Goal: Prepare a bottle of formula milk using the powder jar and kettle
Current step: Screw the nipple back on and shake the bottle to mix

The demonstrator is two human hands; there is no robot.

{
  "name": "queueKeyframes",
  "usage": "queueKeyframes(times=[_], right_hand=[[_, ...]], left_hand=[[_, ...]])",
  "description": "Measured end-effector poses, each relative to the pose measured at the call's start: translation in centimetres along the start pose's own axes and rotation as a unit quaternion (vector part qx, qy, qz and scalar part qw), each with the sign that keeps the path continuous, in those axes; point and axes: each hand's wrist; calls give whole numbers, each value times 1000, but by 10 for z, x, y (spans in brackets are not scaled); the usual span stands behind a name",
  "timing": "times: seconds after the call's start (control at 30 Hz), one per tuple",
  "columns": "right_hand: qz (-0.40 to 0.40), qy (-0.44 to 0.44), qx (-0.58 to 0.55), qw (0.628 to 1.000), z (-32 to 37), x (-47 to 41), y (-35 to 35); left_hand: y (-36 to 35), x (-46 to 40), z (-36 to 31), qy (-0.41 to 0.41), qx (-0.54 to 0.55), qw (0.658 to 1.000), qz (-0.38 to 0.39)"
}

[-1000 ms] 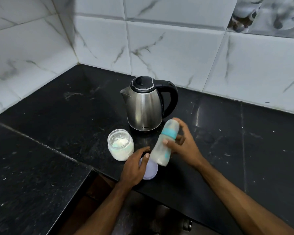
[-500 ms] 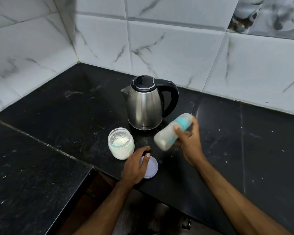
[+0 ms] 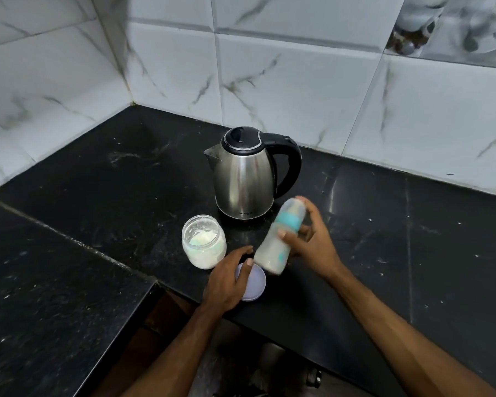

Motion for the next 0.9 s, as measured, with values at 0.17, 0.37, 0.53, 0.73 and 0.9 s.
queueKeyframes(times=[0.17, 0.37, 0.53, 0.73, 0.9], right_hand=[[-62, -2, -47, 997, 3, -6, 5], [-50, 12, -34, 998, 16, -12, 12], [-5, 14, -6, 1000, 12, -7, 14], [-81, 9, -64, 995, 20, -12, 20], [50, 5, 24, 998, 15, -1, 16]], left_hand=[[0, 0, -1, 5, 3, 1000, -1], [-1, 1, -1, -1, 6, 1000, -8], [-1, 0, -1, -3, 2, 1000, -10], [-1, 1, 0, -1, 3, 1000, -11], [-1, 0, 0, -2, 1, 1000, -6]])
Point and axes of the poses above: each hand's wrist, its own x-axis away from the middle knuckle, its own y-axis out of the back of the hand, z = x × y, and after that the axes turned 11 degrees about x, right-handed
